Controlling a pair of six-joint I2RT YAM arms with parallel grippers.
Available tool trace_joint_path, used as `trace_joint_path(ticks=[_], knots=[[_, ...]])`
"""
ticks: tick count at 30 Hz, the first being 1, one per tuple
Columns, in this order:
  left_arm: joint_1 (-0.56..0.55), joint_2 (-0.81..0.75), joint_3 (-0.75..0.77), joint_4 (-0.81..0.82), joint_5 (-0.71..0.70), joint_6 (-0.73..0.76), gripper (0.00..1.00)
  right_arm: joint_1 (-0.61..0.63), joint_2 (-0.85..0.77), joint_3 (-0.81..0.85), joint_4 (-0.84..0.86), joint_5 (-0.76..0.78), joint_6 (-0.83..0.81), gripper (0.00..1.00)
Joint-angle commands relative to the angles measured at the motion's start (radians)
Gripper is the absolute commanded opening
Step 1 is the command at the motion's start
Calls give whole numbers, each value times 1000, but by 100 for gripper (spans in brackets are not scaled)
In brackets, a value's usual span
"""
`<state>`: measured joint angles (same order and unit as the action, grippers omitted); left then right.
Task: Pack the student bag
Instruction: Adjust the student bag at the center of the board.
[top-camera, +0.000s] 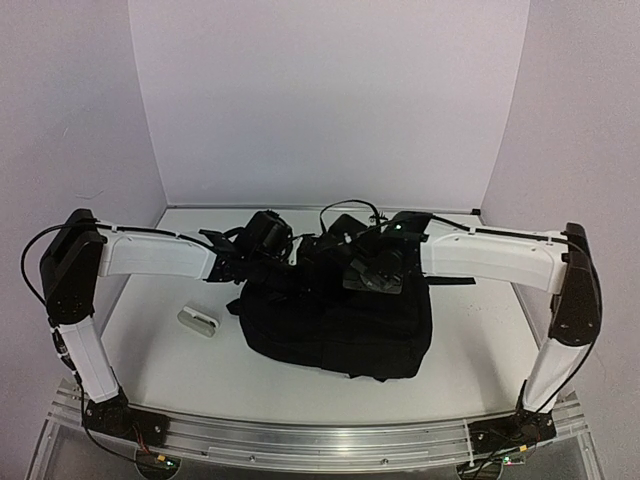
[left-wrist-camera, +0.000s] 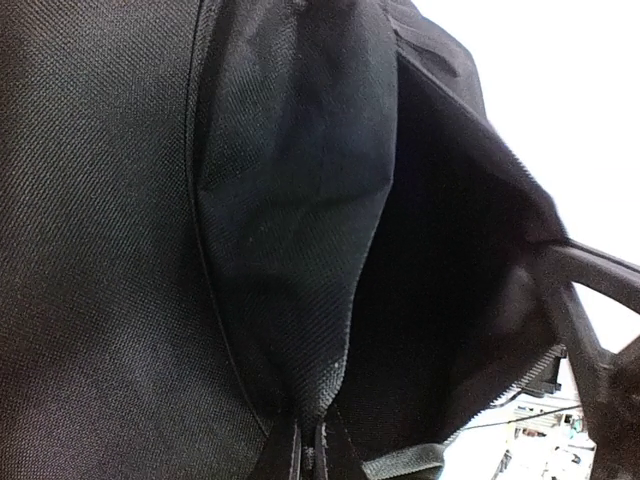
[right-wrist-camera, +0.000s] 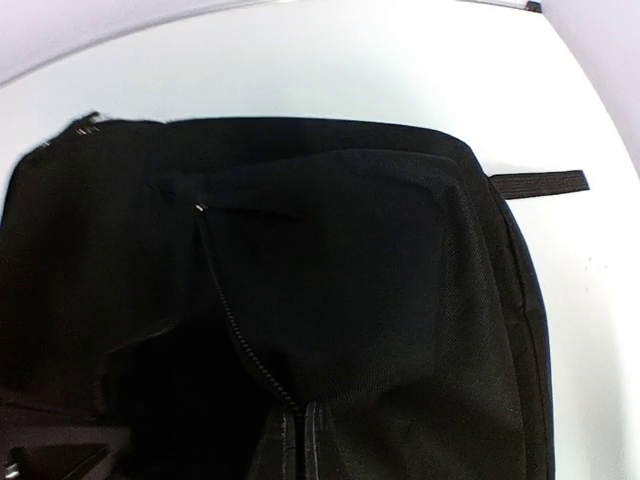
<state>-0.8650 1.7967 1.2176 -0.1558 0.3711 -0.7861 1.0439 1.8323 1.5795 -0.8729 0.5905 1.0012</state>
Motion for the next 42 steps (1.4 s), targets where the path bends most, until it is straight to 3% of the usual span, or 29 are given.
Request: trace_joint_path(ticks=[1,5,8,14,19,21,26,32,37,42], knots=[[7,29,57,4,17,5,6,-8,-97,-63,90,39,12,0],[8,-14,49,64,55,51,25,-8,-94,-105,125,13,23,0],[10,-64,54,49,32,89,30,-8,-95,-127,143,2,31,0],[62,-209,34,-88,-42,133,61,-8,-109,-139,159,3,31,0],[145,-350,-97,-247,-200,65,83,-7,-99,-139,171,4,21,0],[206,-386,-172,-284,-192,14,91,-8,-90,-138,178,2,15,0],[352,-455,-319,-362,-202,-129,99,-8,-82,-141,201,-9,0,0],[413,-531,-440,-426,-270,-257,99,-8,-98,-155,211,-8,-6,0],[452,-563,-494,-413,-274,-252,99,-8,-107,-168,218,-12,-6,0],[500,-533,-535,-299,-218,-184,100,-8,-100,-165,223,-19,-8,0]])
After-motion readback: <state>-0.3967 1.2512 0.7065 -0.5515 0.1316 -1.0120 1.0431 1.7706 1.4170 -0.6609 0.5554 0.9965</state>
